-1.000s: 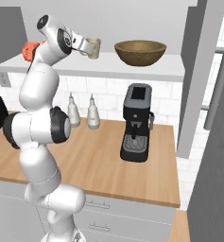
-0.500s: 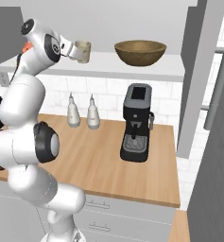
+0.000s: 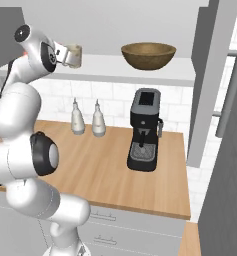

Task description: Gather all objects into one cabinet and sort the glasses and bowls to opposite sides.

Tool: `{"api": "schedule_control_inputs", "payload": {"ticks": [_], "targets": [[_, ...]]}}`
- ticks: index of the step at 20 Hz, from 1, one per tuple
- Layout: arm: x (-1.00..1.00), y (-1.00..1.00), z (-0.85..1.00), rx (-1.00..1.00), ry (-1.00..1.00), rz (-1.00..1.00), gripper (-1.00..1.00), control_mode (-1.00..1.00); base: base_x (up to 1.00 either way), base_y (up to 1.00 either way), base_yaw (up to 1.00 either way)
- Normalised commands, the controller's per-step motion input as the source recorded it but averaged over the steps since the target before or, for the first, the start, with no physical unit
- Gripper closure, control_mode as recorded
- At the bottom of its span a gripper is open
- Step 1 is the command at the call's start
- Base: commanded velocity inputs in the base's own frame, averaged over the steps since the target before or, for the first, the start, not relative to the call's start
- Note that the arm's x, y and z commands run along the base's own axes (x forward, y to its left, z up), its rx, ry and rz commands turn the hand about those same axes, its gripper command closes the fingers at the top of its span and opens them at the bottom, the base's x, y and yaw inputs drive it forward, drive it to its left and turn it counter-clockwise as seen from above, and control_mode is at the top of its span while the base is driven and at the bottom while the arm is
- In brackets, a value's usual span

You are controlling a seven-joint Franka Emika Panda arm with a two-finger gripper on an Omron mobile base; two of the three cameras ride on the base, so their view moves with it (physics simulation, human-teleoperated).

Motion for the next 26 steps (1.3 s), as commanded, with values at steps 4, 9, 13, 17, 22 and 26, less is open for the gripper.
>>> {"api": "schedule_control_inputs", "payload": {"ticks": [4,9,13,17,22,26], "targets": [[0.00,0.63,0.00,0.00,0.05,0.07,1.00,-1.00,0.00,0.00,0.00],[0.00,0.51,0.00,0.00,0.07,0.06,1.00,-1.00,0.00,0.00,0.00],[0.10,0.08,-0.01,0.00,0.08,0.01,1.00,-1.00,0.00,0.00,0.00],[0.06,0.02,-0.11,0.00,0.05,0.00,1.00,-1.00,0.00,0.00,0.00],[0.06,0.02,-0.27,0.00,0.00,0.00,1.00,-1.00,0.00,0.00,0.00],[0.14,0.05,-0.31,0.00,0.00,0.00,1.00,-1.00,0.00,0.00,0.00]]}}
